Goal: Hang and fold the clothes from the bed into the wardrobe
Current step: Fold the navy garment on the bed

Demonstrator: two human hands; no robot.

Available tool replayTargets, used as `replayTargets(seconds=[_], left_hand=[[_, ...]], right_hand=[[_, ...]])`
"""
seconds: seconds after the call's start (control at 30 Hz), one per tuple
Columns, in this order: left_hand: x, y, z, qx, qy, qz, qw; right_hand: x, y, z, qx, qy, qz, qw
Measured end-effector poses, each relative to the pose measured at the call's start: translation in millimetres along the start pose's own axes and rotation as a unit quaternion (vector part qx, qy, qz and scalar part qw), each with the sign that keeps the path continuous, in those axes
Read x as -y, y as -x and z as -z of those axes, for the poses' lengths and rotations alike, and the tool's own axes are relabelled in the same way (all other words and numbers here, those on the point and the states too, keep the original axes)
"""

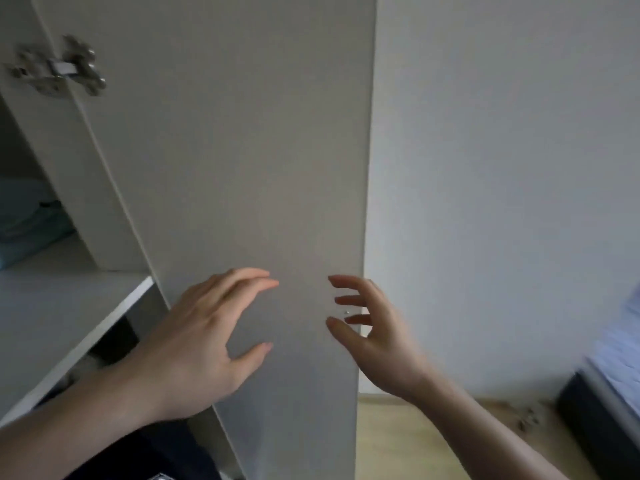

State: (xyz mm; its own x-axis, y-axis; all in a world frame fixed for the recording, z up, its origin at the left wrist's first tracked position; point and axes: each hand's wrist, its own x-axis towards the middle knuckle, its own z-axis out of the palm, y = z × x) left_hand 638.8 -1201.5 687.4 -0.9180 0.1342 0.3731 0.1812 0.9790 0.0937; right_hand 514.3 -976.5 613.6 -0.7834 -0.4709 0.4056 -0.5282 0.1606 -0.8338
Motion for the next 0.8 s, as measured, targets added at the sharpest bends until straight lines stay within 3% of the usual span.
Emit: replayTargets(seconds=[0.37, 0.8], left_hand=[[-299.3, -119.5, -166.8, 0.06, 0.185, -0.144, 0.97], [-605.0, -200.9, -289.7, 0.215, 0.272, -0.342, 0.873]], right_hand=[[-94.1, 210.5, 302.8, -0.165, 0.099, -0.206, 0.959], [-125.4, 422.6, 510.3, -0.352, 0.171, -0.349, 0.852]])
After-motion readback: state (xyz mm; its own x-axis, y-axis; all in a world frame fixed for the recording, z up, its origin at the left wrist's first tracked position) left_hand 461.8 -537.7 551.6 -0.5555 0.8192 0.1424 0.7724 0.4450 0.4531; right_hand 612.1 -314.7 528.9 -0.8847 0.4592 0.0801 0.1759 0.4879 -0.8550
